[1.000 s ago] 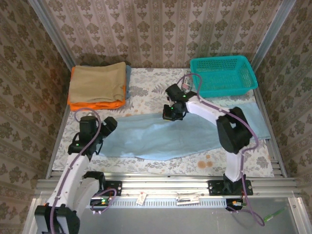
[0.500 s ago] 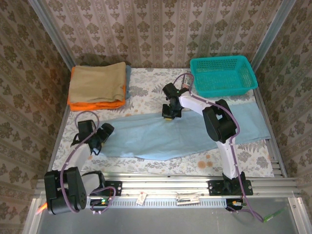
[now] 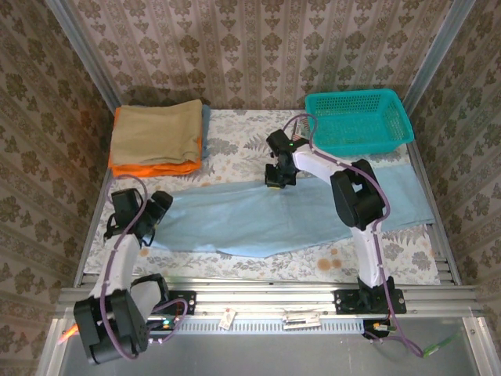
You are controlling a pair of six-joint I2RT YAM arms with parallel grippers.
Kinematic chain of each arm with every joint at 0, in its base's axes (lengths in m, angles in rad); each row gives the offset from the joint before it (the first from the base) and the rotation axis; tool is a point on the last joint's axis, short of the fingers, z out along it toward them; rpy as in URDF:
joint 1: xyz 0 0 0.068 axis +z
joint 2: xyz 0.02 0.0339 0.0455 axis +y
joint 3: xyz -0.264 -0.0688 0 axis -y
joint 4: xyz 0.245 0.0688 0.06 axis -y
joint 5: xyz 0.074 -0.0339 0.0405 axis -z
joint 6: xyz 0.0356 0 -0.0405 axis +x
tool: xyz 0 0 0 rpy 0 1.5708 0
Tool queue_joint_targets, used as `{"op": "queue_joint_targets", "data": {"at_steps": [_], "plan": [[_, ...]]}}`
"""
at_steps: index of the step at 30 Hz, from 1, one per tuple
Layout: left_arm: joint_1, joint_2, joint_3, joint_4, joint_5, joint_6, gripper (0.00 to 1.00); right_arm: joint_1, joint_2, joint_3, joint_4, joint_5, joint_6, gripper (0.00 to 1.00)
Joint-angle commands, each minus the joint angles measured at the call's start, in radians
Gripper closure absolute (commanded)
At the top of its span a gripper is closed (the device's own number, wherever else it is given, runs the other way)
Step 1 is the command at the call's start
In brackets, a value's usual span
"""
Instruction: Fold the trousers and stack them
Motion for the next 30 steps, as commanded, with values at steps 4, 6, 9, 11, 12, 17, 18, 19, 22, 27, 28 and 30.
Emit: {"op": "queue_joint_targets", "data": {"at_steps": [4,6,9,11,12,17,18,19,22,27,28,30], "plan": [[-0.272,0.012,0.090,-0.016,-0.091,-0.020,0.16,0.078,-0.168,-0.040,-0.006,0.025,0.008,0.94],[-0.351,0.087,0.079,0.073,-0.099,-0.044,0.16,0.092,-0.173,-0.057,0.006,0.016,0.020,0.94],[-0.402,0.221,0.065,0.217,-0.089,-0.065,0.16,0.093,-0.164,-0.086,0.027,0.001,0.033,0.95],[-0.393,0.303,0.054,0.307,-0.083,-0.074,0.16,0.088,-0.152,-0.102,0.030,0.017,0.026,0.95],[-0.386,0.344,0.051,0.351,-0.083,-0.073,0.16,0.079,-0.143,-0.115,0.039,0.037,0.022,0.96],[-0.315,0.458,0.049,0.430,-0.062,-0.075,0.17,-0.050,-0.058,-0.108,0.025,0.078,-0.007,1.00],[-0.298,0.465,0.035,0.440,-0.060,-0.077,0.17,-0.081,-0.038,-0.102,0.018,0.081,-0.010,1.00],[-0.280,0.471,0.025,0.447,-0.060,-0.076,0.17,-0.104,-0.023,-0.100,0.011,0.085,-0.014,1.00],[-0.225,0.501,-0.004,0.468,-0.034,-0.068,0.16,-0.156,-0.012,-0.128,0.016,0.092,-0.015,1.00],[-0.131,0.546,-0.029,0.508,0.009,-0.066,0.17,-0.223,-0.056,-0.204,0.039,0.090,-0.009,1.00],[-0.118,0.552,-0.022,0.503,0.012,-0.060,0.17,-0.228,-0.069,-0.217,0.044,0.079,-0.007,1.00],[-0.093,0.561,0.003,0.481,0.002,-0.048,0.17,-0.221,-0.105,-0.250,0.058,0.053,0.003,1.00]]}}
